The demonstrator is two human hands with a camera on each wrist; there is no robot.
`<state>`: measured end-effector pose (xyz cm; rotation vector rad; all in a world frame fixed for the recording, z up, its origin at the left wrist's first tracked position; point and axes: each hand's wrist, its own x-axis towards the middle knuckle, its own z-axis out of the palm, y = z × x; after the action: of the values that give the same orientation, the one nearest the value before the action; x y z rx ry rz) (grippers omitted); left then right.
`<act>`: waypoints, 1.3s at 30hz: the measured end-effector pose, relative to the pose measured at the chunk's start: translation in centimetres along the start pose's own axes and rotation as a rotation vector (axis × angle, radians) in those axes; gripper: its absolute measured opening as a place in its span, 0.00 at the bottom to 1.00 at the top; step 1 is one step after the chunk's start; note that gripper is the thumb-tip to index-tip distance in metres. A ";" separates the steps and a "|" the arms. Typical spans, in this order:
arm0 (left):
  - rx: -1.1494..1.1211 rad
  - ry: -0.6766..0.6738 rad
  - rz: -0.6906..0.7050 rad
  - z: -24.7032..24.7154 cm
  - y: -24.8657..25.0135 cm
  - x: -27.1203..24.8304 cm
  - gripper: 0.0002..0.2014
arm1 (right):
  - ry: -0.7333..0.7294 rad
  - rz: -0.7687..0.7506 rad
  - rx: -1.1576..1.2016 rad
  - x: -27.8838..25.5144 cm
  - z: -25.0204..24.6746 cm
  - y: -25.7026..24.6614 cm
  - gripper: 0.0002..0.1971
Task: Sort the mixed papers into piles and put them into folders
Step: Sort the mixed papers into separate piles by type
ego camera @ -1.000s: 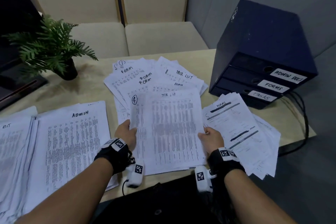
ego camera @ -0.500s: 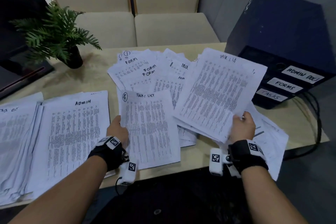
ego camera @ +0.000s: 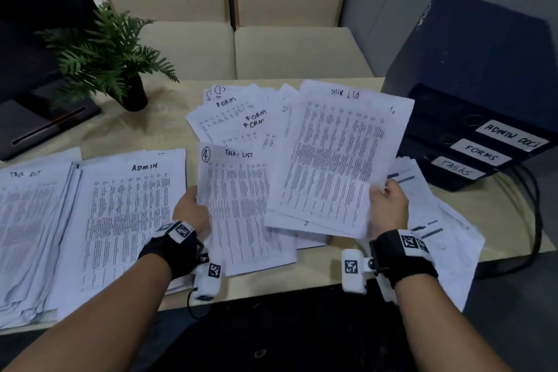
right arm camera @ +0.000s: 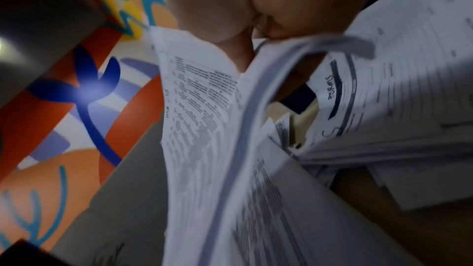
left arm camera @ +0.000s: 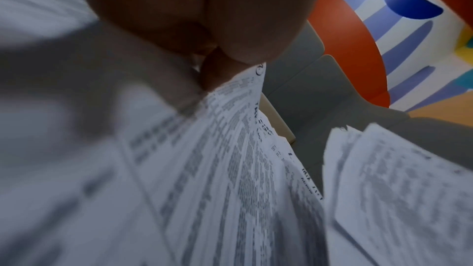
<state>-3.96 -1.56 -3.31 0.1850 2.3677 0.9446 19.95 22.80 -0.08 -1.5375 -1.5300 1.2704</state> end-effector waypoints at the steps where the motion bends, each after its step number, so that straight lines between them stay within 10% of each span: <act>1: -0.034 -0.040 -0.005 0.1 0.0 -0.2 0.20 | -0.048 0.010 -0.019 -0.1 0.5 0.2 0.08; 9: -0.116 -0.196 0.057 1.6 0.9 -2.5 0.13 | -0.523 0.071 -0.388 -2.9 4.9 3.6 0.06; 20: -0.110 -0.147 -0.032 1.2 -0.8 -1.5 0.16 | 0.098 0.140 -0.173 -0.5 0.5 3.2 0.05; 27: -0.180 -0.141 -0.035 1.3 0.2 -2.7 0.11 | -0.341 0.107 -0.235 -3.0 3.0 5.1 0.06; 39: -0.222 -0.154 0.033 1.0 0.9 -5.5 0.20 | -0.622 0.098 -0.245 -3.7 4.6 4.6 0.10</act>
<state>1.03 -2.12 -0.79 0.2028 2.1079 1.1579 17.93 17.69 -5.14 -1.4480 -2.0764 1.7862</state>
